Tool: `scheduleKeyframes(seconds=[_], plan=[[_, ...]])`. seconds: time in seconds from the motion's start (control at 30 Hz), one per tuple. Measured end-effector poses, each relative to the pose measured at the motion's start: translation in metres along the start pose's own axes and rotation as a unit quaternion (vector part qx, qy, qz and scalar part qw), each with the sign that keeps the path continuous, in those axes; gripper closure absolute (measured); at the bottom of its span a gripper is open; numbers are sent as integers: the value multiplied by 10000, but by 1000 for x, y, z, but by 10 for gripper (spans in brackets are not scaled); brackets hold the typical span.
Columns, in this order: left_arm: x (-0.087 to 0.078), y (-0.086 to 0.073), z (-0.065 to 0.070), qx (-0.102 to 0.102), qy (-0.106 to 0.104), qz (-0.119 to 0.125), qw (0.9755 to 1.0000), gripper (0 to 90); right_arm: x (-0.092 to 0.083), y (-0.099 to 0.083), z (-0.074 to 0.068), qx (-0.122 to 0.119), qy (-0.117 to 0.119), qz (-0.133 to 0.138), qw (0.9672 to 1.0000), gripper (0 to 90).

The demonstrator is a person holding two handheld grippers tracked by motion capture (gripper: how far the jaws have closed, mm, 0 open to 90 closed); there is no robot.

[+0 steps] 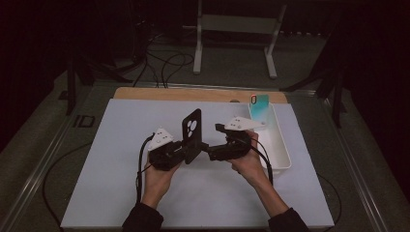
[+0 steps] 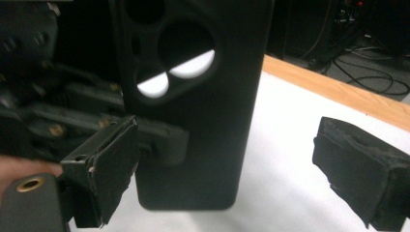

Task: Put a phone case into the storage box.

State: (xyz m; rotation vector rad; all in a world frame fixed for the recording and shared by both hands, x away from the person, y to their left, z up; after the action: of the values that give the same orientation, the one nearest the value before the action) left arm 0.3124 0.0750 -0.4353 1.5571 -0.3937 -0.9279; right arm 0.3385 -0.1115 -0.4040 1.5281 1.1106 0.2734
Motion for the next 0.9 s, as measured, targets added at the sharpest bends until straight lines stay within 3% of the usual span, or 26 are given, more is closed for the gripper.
scheduleKeyframes(seconds=[0.37, 0.53, 0.9], plan=[[3, -1, 5, 58, -52, -31, 10000, 802, 4, 20, -4, 108, 69, 101, 9999, 95], [5, -3, 8, 102, -108, -72, 9999, 803, 8, 23, -7, 140, 170, 107, 9997, 95], [9, -4, 16, 152, -240, -44, 9996, 803, 14, 26, -13, 236, 150, 146, 9995, 99]])
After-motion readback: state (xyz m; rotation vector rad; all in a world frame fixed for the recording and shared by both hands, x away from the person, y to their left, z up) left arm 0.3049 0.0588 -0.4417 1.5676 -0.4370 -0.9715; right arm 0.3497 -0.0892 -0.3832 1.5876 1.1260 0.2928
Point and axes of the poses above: each handheld gripper's, and its own axes: x roughly forward along the jaws, y roughly out of its top, z roughly to its right, the point moved 3 cm from there along x, roughly forward along the jaws, and after that the axes turned 11 degrees about x, right-handed, at the moved point
